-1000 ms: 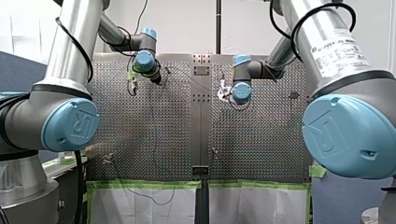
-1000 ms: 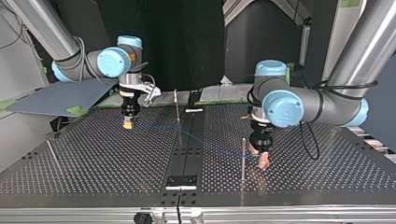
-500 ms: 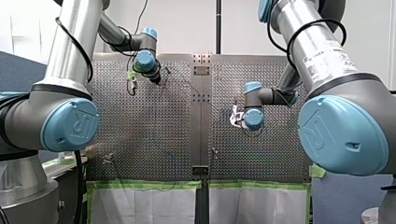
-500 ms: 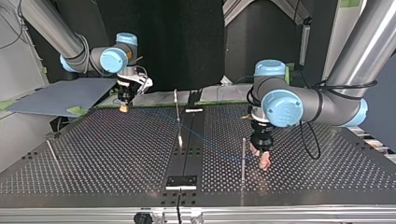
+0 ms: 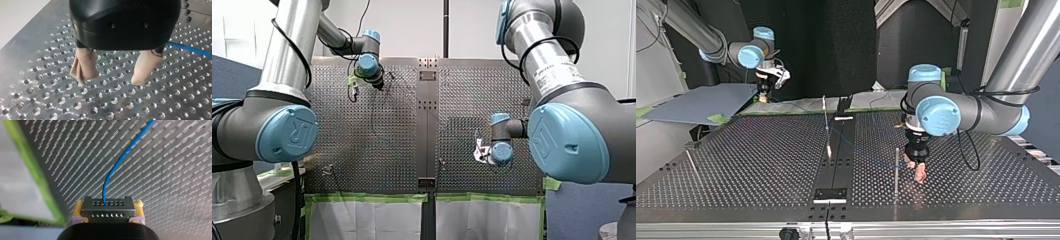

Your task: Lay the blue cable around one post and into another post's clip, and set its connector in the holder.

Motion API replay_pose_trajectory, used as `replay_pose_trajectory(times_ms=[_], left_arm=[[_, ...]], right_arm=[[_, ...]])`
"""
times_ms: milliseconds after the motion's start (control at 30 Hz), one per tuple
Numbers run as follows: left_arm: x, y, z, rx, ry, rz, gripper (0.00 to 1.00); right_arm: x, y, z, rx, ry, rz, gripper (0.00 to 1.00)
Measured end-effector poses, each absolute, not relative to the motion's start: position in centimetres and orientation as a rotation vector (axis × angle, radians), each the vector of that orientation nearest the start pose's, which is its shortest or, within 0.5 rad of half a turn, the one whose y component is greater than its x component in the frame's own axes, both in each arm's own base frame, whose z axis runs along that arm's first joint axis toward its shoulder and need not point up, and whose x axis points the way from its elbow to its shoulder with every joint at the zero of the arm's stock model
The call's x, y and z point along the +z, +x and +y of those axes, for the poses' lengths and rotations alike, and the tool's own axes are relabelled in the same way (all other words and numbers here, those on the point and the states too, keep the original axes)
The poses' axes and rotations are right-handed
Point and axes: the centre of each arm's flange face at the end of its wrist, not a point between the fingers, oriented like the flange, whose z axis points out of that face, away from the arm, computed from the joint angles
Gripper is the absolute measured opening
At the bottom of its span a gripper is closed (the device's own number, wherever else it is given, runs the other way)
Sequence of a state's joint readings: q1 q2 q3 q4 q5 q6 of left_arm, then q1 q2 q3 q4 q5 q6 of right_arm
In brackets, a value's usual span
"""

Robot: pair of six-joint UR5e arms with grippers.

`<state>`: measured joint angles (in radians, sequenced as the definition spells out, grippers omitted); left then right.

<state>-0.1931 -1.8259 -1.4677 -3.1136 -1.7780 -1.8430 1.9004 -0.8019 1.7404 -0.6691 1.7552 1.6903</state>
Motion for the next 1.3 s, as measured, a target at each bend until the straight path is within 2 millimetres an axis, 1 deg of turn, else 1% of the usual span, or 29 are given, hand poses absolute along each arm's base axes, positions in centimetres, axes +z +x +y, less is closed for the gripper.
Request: replay_pose_trajectory(times_ms=[133, 400, 533, 600, 700, 900, 1133, 1300], left_arm=[[40.3, 54.7, -22.3, -0.176, -0.223, 1.681, 1.00], [40.3, 54.7, -22.3, -0.177, -0.224, 1.680, 1.00], [40.3, 54.7, -22.3, -0.177, -0.224, 1.680, 1.00], [40.3, 54.7, -22.3, -0.178, -0.224, 1.680, 1.00], [40.3, 54.7, -22.3, -0.179, -0.226, 1.679, 1.00], [40.3, 54.7, -22.2, -0.178, -0.227, 1.679, 1.00], [40.4, 54.7, -22.1, -0.175, -0.228, 1.677, 1.00], [40.4, 54.8, -21.9, -0.164, -0.237, 1.676, 1.00]], right_arm=[[0.2, 28.3, -51.8, 1.161, 1.485, -1.416, 0.02], [-4.4, 26.6, -49.2, 1.103, 1.516, -1.459, 0.02], [-6.8, 25.7, -47.4, 1.061, 1.525, -1.485, 0.02], [-7.7, 25.4, -47.1, 1.054, 1.523, -1.489, 0.02], [-8.6, 25.4, -47.4, 1.058, 1.511, -1.487, 0.02], [-10.1, 25.3, -48.8, 1.078, 1.466, -1.475, 0.02], [-12.6, 25.3, -50.3, 1.111, 1.421, -1.455, 0.02], [-14.3, 25.3, -50.6, 1.128, 1.406, -1.445, 0.02]])
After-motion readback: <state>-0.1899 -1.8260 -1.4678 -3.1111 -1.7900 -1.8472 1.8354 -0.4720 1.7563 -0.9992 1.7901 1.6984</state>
